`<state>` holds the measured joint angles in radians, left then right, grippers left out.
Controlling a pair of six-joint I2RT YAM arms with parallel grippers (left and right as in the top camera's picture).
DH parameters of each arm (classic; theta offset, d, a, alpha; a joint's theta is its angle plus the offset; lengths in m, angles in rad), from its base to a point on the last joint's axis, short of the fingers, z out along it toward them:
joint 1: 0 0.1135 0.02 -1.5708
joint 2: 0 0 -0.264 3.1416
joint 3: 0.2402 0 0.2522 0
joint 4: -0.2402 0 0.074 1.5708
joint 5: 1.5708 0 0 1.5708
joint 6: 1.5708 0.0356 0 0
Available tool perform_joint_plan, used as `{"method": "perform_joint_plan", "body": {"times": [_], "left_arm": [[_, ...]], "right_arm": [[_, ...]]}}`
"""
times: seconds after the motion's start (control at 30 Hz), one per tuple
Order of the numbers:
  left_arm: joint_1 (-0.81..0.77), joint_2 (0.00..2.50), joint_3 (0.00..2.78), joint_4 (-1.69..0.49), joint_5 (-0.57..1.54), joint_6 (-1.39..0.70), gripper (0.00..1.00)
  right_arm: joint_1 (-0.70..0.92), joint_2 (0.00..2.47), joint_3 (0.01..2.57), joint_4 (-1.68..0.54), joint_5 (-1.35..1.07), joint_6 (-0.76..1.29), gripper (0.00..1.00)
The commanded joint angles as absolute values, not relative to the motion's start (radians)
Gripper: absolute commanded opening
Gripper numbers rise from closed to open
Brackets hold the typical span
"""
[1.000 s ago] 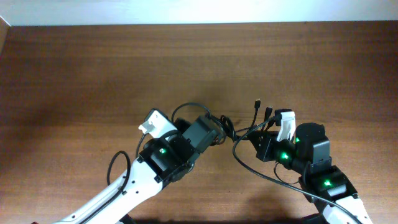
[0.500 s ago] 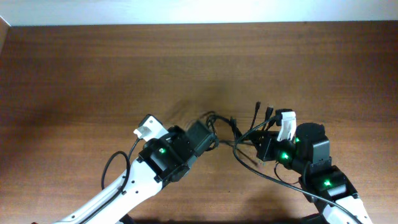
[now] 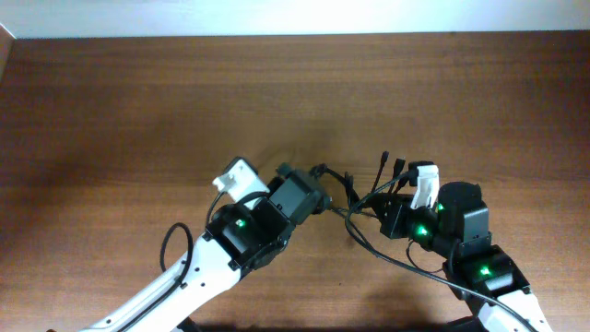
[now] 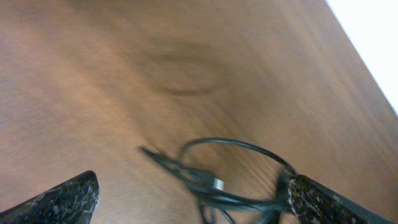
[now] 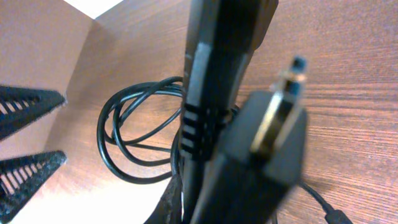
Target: Untangle cables
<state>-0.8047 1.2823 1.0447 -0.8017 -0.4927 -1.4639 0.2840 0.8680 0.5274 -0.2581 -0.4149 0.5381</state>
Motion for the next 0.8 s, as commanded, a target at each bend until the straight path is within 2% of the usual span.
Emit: {"method": "perform_joint_plan", "body": {"times": [0.0,0.07,0.27,0.43,0.57,0.77], "left_arm": [[-0.802,1.263,1.062,-0.709,-0.460,-1.145,0.99],[-0.802,1.263,1.062,-0.632,-0.460,-0.985,0.99],[-0.802,1.292,1.062,-0.595,-0.512,-0.825,0.99],[-0.802,1.346,1.062,-0.594,-0.454,-0.809,0.99],[-0.802,1.383,1.062,-0.591,-0.389,-0.809,0.91],[-0.802,1.398,1.062,-0.587,-0.381,-0.809,0.94]], "right_arm": [[0.279,0.865,0.543,-0.250,-0.411,0.527,0.04],[0.279,0.865,0.543,-0.250,-0.411,0.527,0.04],[0.279,0.865,0.543,-0.250,-0.414,0.527,0.04],[0.279,0.865,0.543,-0.250,-0.414,0.527,0.04],[0.279,0.865,0.543,-0.250,-0.414,0.527,0.04],[0.279,0.865,0.543,-0.250,-0.414,0.527,0.04]]}}
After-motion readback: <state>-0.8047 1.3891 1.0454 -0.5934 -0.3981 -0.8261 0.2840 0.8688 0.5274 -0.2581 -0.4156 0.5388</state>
